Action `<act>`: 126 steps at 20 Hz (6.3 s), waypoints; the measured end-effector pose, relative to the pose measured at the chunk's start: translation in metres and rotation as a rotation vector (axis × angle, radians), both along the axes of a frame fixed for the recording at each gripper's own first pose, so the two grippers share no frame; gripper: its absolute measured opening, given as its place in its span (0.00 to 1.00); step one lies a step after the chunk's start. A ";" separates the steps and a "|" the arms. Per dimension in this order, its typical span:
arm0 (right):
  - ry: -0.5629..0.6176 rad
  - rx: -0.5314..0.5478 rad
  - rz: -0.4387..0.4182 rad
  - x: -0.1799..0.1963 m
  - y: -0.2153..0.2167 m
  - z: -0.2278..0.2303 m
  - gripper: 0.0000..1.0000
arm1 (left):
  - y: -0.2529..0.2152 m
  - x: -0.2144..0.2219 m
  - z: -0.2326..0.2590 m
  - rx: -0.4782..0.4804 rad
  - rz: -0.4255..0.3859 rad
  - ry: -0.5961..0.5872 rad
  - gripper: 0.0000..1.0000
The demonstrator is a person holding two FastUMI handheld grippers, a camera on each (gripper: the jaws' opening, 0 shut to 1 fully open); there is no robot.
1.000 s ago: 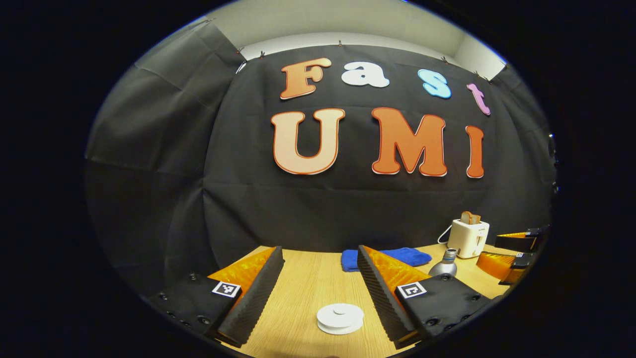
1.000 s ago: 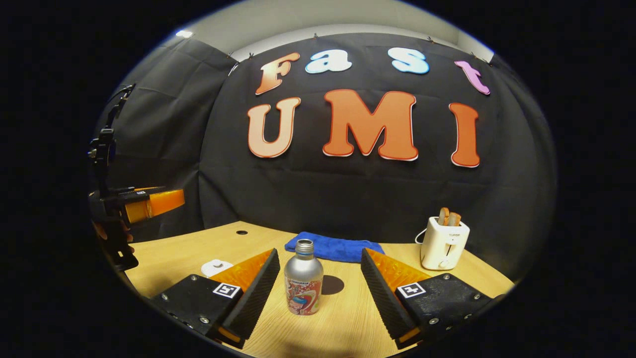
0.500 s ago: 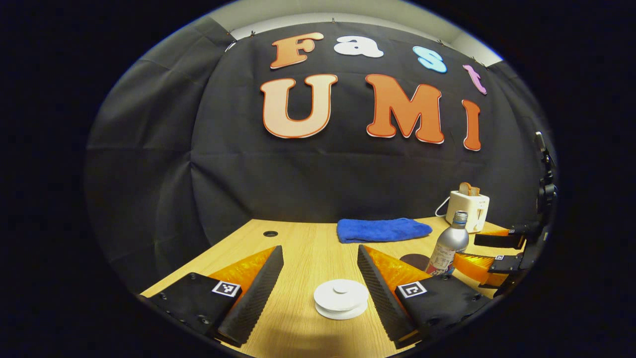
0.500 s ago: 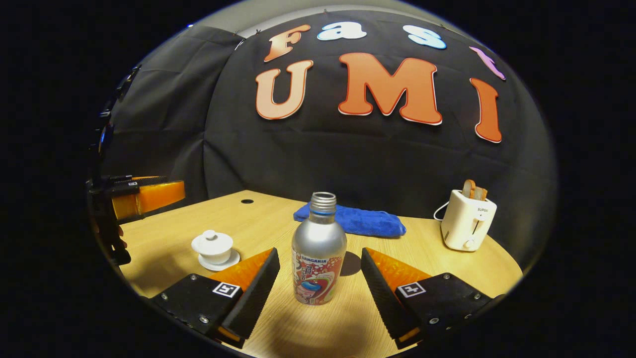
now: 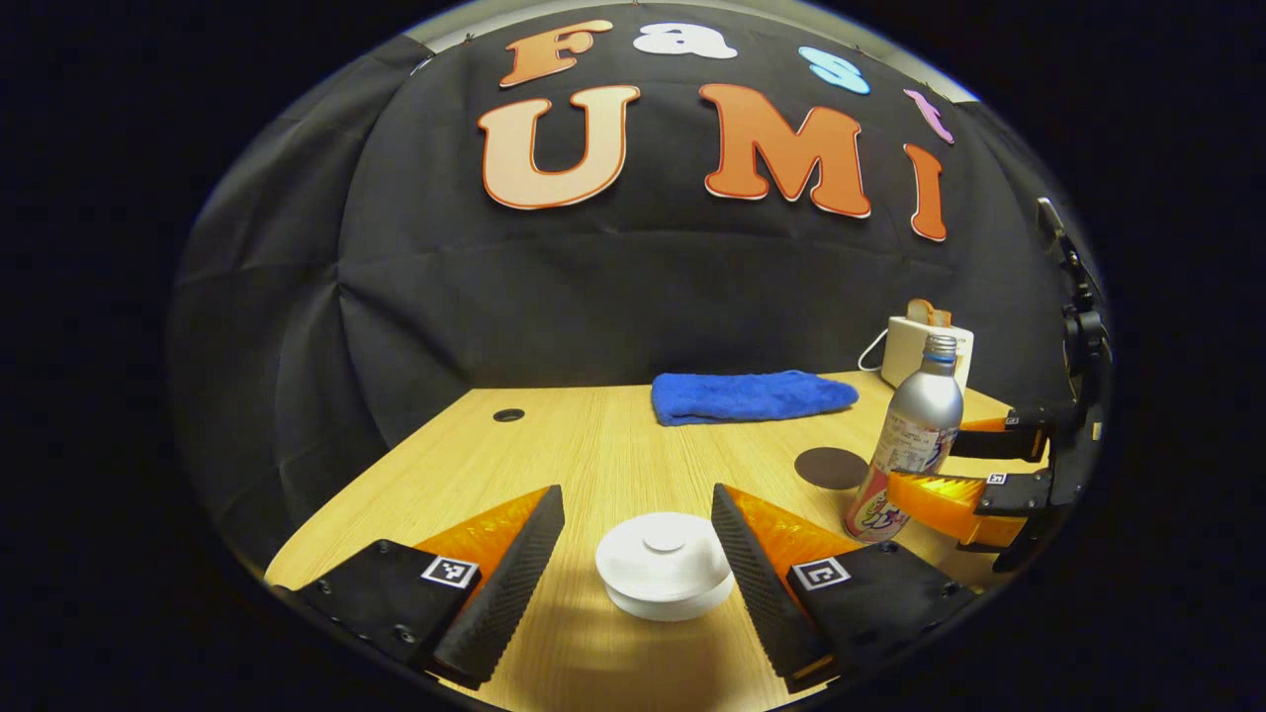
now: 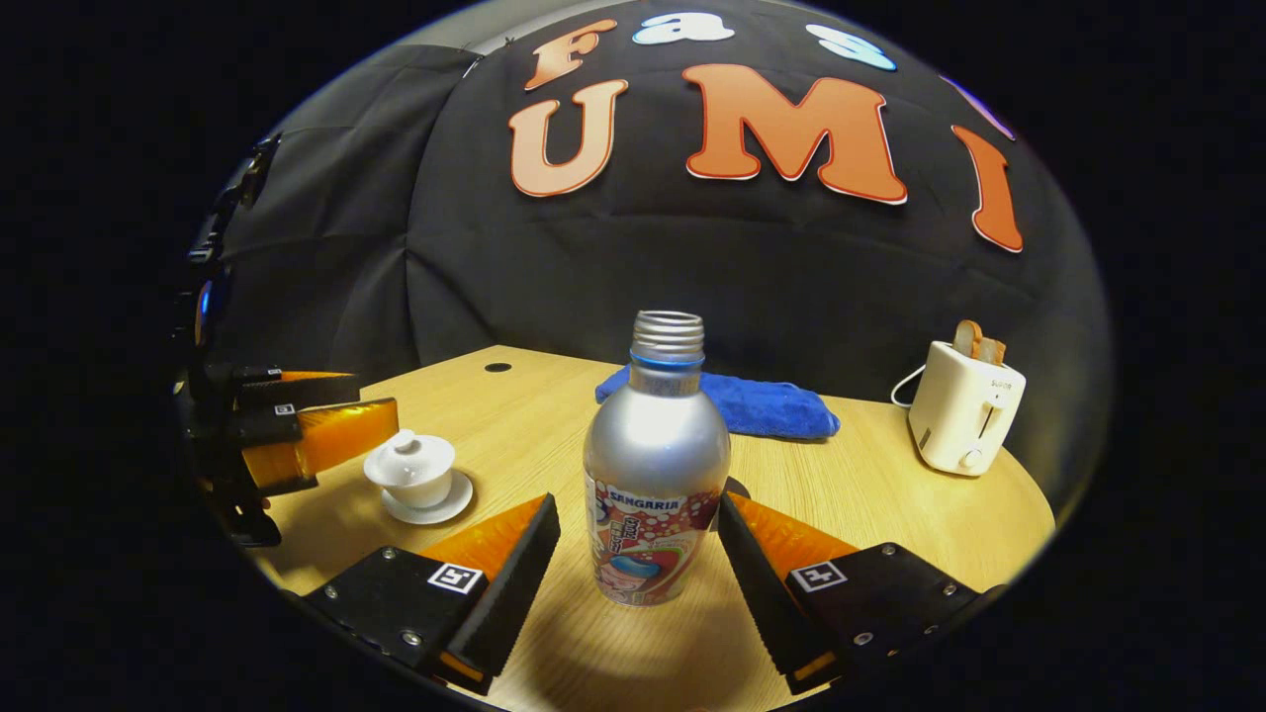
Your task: Open the teacup lid with one hand, grasp the water bottle and pour water into the teacup with the other hand; after pouring, place the water bottle on the coaster and then close the teacup lid.
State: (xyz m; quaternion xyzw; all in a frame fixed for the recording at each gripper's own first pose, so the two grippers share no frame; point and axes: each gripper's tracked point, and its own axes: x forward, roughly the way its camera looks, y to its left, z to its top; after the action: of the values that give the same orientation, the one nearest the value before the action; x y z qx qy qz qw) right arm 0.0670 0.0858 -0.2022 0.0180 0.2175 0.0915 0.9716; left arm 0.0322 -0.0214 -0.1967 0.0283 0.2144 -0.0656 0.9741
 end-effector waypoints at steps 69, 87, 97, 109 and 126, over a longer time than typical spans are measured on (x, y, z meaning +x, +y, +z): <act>-0.262 -1.291 0.369 0.054 0.042 0.044 0.78 | 0.163 -0.041 0.006 0.012 0.224 -0.054 0.32; -0.452 -1.614 0.447 0.051 0.062 0.061 0.78 | 0.171 -0.049 0.010 -0.001 0.234 -0.072 0.32; -0.499 -1.721 0.489 0.054 0.066 0.072 0.77 | 0.172 -0.051 0.010 -0.007 0.238 -0.071 0.32; -0.538 -1.792 0.518 0.064 0.067 0.082 0.77 | 0.172 -0.051 0.011 -0.006 0.252 -0.068 0.28; -0.592 -1.897 0.541 0.071 0.065 0.092 0.77 | 0.174 -0.053 0.020 0.012 0.262 -0.078 0.33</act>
State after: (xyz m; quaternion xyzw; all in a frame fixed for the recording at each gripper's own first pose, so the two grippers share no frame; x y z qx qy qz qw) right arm 0.1378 0.1511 -0.1105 -0.8293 -0.0509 0.0987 0.5477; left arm -0.0210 0.1529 -0.1763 0.0084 0.1787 0.0644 0.9818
